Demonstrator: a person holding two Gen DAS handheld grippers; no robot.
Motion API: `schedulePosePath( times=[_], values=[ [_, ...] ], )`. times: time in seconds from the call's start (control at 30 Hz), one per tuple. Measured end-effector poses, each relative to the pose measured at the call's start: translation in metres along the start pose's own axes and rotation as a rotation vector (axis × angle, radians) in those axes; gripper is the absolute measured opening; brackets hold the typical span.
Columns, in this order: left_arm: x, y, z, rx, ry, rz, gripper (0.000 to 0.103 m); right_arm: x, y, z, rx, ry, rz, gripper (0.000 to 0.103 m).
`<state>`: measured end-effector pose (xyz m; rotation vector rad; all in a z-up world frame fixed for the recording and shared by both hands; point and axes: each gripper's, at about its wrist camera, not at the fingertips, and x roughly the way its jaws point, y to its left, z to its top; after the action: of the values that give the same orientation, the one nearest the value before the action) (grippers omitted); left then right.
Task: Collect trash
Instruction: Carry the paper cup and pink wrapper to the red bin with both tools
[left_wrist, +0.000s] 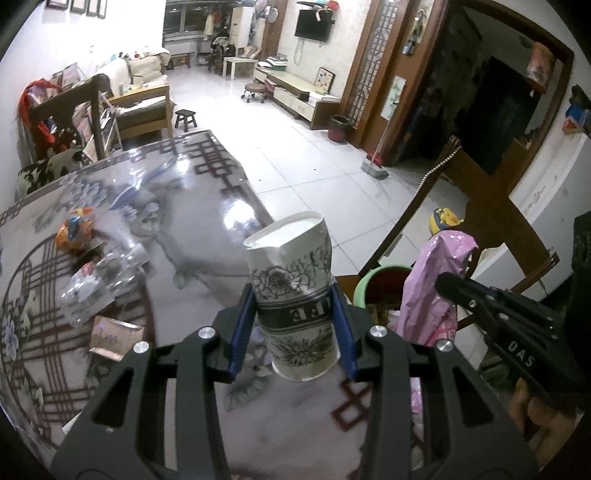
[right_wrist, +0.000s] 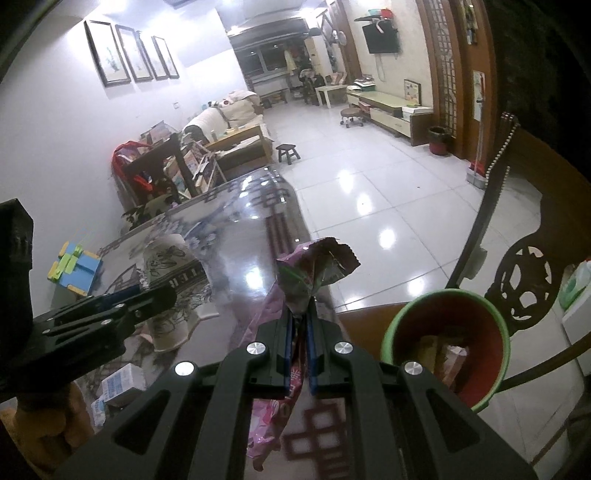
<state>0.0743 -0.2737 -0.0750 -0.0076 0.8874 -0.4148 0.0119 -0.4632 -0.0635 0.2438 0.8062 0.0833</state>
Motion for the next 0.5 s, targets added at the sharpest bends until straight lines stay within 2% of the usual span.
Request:
schedulePosePath(
  times=[0.27,0.5],
  values=[
    [0.029,-0.043,0.016,0.057,0.025,-0.042,0.039,-0.002,-0.049,0.008,0.032,0.000,-0.060,0.007],
    [0.060,-0.077,0.018,0.071,0.071,-0.152,0.039,-0.003,-0.096,0.010,0.083,0.001,-0.123,0.007]
  ],
)
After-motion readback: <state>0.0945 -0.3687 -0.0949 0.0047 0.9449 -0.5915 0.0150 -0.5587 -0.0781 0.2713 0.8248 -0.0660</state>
